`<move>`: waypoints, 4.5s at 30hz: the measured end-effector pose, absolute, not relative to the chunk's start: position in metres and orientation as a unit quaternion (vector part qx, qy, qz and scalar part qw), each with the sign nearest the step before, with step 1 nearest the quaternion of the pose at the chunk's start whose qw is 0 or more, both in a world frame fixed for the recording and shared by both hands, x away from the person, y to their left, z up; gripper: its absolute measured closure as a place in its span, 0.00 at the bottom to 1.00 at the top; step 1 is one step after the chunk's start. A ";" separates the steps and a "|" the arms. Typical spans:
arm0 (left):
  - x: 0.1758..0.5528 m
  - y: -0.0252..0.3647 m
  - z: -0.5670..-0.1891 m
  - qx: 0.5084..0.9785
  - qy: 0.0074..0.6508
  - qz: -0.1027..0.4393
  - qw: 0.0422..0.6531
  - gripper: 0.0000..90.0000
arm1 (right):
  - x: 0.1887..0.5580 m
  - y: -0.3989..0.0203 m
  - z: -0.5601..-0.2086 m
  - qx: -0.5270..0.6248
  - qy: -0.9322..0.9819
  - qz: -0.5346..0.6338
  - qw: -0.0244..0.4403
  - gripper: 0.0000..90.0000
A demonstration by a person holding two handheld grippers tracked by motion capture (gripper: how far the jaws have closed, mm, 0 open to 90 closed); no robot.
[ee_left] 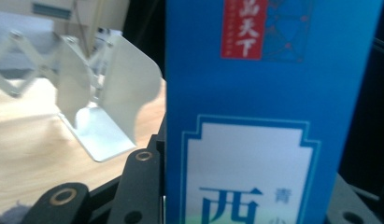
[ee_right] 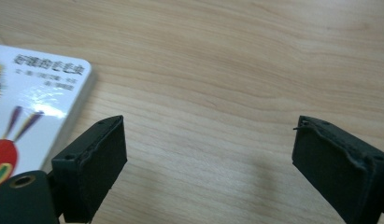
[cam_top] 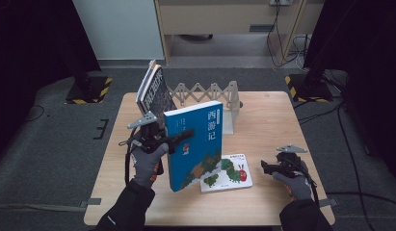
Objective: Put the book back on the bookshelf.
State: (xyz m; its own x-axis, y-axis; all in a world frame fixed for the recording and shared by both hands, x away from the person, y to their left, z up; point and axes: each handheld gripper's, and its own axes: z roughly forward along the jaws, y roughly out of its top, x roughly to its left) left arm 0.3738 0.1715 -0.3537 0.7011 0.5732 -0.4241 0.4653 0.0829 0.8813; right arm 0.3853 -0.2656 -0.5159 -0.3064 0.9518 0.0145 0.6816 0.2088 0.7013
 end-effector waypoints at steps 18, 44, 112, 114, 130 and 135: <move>0.379 0.202 -0.332 0.651 0.422 0.117 0.620 0.68 | 0.388 -0.275 -0.535 0.563 0.742 0.289 0.223 0.08; 0.457 0.163 -0.306 0.649 0.455 0.176 0.583 0.68 | 0.386 -0.275 -0.539 0.558 0.734 0.308 0.233 0.05; 0.536 0.105 -0.384 0.650 0.489 0.256 0.522 0.67 | 0.387 -0.276 -0.539 0.554 0.737 0.309 0.234 0.06; 0.531 0.105 -0.384 0.655 0.487 0.260 0.516 0.66 | 0.387 -0.276 -0.539 0.553 0.737 0.309 0.234 0.06; 0.492 0.109 -0.389 0.670 0.484 0.271 0.494 0.65 | 0.387 -0.276 -0.539 0.553 0.737 0.309 0.235 0.06; 0.477 0.116 -0.394 0.675 0.481 0.273 0.489 0.66 | 0.387 -0.275 -0.539 0.553 0.738 0.309 0.234 0.05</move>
